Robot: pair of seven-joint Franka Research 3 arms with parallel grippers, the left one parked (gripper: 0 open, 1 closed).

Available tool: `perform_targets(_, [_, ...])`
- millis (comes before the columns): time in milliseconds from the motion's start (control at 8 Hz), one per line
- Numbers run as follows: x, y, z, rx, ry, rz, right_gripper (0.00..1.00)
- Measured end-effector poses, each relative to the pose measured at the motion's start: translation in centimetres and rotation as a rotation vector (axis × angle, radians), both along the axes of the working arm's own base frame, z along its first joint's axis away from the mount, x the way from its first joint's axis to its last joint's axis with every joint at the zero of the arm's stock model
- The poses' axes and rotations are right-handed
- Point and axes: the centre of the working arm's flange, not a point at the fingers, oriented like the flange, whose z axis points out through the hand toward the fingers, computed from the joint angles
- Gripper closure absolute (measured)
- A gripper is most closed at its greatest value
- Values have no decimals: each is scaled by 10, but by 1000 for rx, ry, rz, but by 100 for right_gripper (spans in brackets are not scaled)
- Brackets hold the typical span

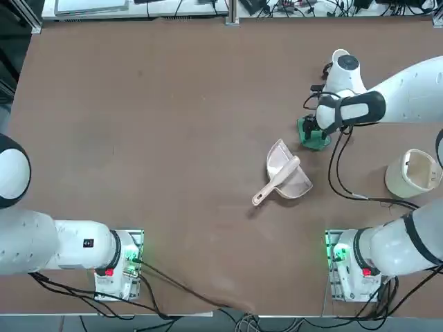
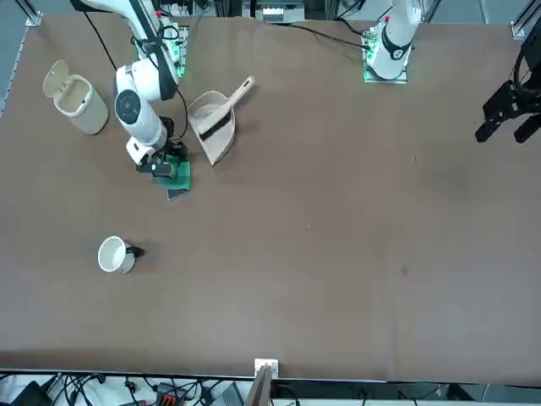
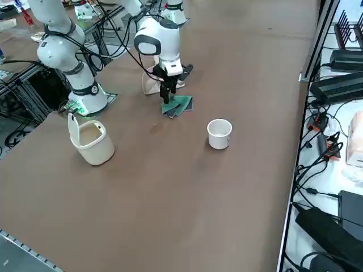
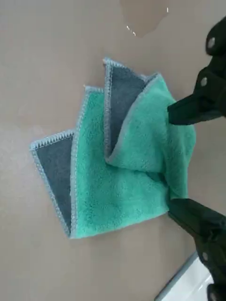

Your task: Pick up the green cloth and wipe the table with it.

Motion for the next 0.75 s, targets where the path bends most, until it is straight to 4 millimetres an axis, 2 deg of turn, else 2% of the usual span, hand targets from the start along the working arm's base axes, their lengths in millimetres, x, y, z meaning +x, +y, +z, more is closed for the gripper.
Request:
perform_targets(500, [-1,-1,-18,-2,5,-16,6])
perform_targets(750, [-1,-1,-22,-2,7,-18,16])
